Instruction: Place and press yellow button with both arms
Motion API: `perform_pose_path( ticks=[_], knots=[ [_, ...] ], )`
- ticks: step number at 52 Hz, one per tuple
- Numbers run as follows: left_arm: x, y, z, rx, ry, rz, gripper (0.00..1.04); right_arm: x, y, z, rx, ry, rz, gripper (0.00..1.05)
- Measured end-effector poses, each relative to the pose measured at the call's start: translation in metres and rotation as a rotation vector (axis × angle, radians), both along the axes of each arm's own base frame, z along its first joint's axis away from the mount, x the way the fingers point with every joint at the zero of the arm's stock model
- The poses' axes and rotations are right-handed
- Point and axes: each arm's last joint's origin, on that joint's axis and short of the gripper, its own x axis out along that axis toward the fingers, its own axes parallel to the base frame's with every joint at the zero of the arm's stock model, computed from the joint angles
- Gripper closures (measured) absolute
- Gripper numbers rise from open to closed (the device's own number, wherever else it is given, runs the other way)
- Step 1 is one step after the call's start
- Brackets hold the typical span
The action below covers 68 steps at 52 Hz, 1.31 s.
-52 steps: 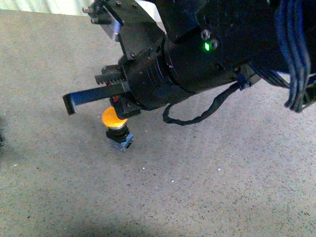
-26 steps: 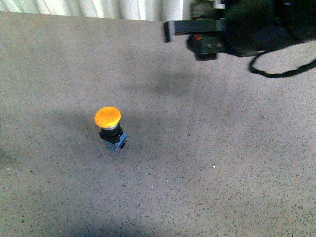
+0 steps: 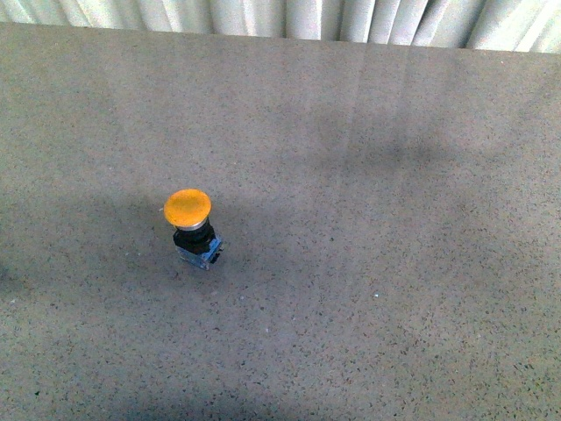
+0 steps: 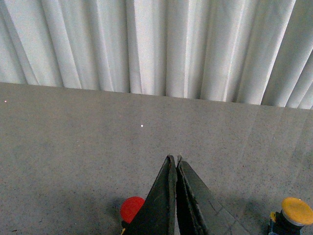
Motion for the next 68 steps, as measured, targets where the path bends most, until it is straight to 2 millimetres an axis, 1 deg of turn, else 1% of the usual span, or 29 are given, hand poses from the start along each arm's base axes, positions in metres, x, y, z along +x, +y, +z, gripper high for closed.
perform_pose_path(
  ticks=[9, 13, 17, 20, 25, 28, 33, 68],
  knots=[
    [0.0, 0.0, 0.0, 0.0, 0.0, 0.0, 1.03, -0.023, -0.007, -0.003, 0.001, -0.017, 0.007, 1.03],
    [0.0, 0.0, 0.0, 0.0, 0.0, 0.0, 1.03, -0.035, -0.012, -0.007, 0.0, -0.009, -0.002, 1.03],
    [0.0, 0.0, 0.0, 0.0, 0.0, 0.0, 1.03, -0.042, -0.013, -0.009, 0.0, -0.006, 0.0, 1.03],
    [0.0, 0.0, 0.0, 0.0, 0.0, 0.0, 1.03, -0.048, -0.019, -0.01, 0.0, -0.006, 0.024, 1.03],
    [0.0, 0.0, 0.0, 0.0, 0.0, 0.0, 1.03, -0.055, -0.024, -0.012, 0.001, -0.008, -0.001, 1.03],
    [0.0, 0.0, 0.0, 0.0, 0.0, 0.0, 1.03, -0.06, -0.025, -0.016, 0.001, -0.025, -0.003, 1.03],
    [0.0, 0.0, 0.0, 0.0, 0.0, 0.0, 1.03, -0.069, -0.025, -0.024, 0.0, 0.001, 0.001, 1.03],
    [0.0, 0.0, 0.0, 0.0, 0.0, 0.0, 1.03, -0.104, -0.025, -0.012, 0.0, -0.038, 0.0, 1.03]
  ],
)
